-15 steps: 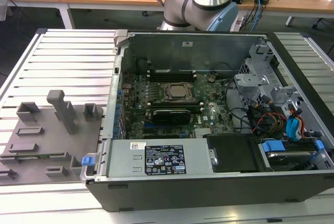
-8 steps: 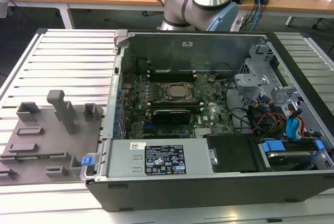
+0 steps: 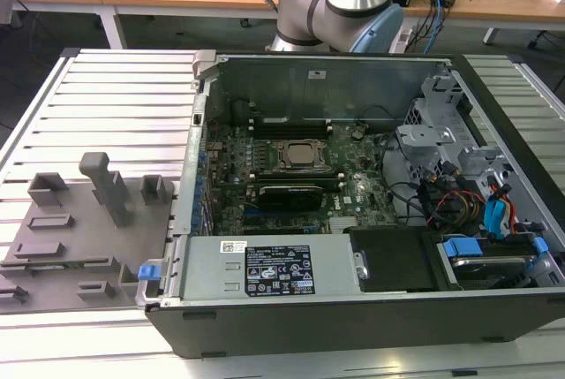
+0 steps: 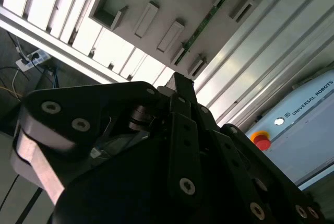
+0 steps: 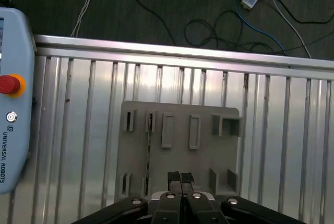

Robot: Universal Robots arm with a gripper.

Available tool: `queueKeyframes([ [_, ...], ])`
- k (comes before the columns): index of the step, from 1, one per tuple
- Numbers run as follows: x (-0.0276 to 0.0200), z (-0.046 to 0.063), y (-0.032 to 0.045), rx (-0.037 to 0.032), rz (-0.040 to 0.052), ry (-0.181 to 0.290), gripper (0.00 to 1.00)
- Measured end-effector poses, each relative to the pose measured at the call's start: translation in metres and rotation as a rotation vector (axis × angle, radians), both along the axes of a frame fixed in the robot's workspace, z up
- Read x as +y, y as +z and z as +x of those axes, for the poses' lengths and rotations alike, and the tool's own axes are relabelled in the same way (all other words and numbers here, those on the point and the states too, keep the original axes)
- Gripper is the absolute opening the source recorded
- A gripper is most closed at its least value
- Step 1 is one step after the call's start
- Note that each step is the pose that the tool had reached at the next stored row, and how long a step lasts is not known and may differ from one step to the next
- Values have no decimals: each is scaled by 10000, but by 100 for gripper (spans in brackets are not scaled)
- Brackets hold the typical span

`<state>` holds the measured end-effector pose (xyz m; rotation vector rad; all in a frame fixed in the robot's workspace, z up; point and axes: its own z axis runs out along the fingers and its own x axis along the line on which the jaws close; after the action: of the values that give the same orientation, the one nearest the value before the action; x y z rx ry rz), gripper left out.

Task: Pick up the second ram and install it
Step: 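Pick up the second ram and move it above second insertion slot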

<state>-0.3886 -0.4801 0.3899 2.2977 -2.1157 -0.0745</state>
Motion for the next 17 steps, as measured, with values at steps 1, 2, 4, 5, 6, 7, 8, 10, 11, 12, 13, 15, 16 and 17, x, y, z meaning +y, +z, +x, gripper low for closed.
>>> queueKeyframes([
  [1, 0, 0, 0, 0, 0, 0, 11],
  [2, 0, 0, 0, 0, 0, 0, 11],
  [4, 0, 0, 0, 0, -1, 0, 11],
  [5, 0, 0, 0, 0, -2, 1, 11],
  [6, 0, 0, 0, 0, -2, 0, 11],
  [7, 0, 0, 0, 0, -1, 1, 11],
  [8, 0, 0, 0, 0, -2, 1, 17],
  [10, 0, 0, 0, 1, -3, 0, 24],
  [11, 0, 0, 0, 0, -3, 0, 30],
  [12, 0, 0, 0, 0, -3, 0, 30],
  [13, 0, 0, 0, 1, -4, -7, 30],
  [15, 1, 0, -1, 0, -8, -485, 30],
  [16, 1, 0, -4, 0, -14, -925, 30],
  [17, 0, 0, -6, 0, -23, -1285, 30],
])
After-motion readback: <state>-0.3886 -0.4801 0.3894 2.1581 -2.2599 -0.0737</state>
